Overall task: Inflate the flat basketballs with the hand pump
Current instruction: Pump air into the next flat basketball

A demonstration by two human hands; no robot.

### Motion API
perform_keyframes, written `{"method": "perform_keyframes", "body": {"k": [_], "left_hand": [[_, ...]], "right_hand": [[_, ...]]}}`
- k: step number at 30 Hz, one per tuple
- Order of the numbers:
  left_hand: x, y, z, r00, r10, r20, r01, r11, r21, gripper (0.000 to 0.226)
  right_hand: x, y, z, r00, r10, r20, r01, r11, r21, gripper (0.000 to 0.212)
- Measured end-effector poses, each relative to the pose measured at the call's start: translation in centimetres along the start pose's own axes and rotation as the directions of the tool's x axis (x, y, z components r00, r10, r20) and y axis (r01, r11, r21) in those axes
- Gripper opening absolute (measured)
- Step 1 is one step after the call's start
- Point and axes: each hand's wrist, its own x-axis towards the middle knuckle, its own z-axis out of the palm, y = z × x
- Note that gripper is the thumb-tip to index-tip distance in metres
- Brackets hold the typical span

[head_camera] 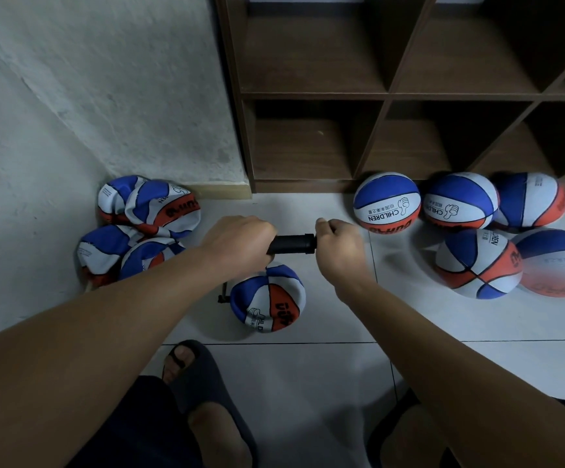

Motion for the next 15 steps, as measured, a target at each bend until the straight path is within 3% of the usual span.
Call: {"method": "perform_keyframes", "body": {"k": [3, 9, 15], "left_hand": [[0.0, -0.3, -0.3, 1.0, -0.013, 0.002, 0.013, 1.0, -0.019, 0.019], [0.0, -3.7, -1.4, 0.991, -0.122, 0.057, 0.127, 0.987, -0.099, 0.019], [0.0, -1.8, -1.4, 0.993, -0.111, 0.034, 0.114, 0.987, -0.112, 0.024]], "right_hand": [[0.5, -0.4, -1.2, 1.0, -0.008, 0.013, 0.009, 0.999, -0.04, 0.041], [4.5, -0.8, -6.4, 0.981, 0.09, -0.17, -0.085, 0.996, 0.035, 0.032], [2.1, -1.2, -3.7, 0.98, -0.023, -0.2, 0.018, 1.0, -0.025, 0.035]]}}
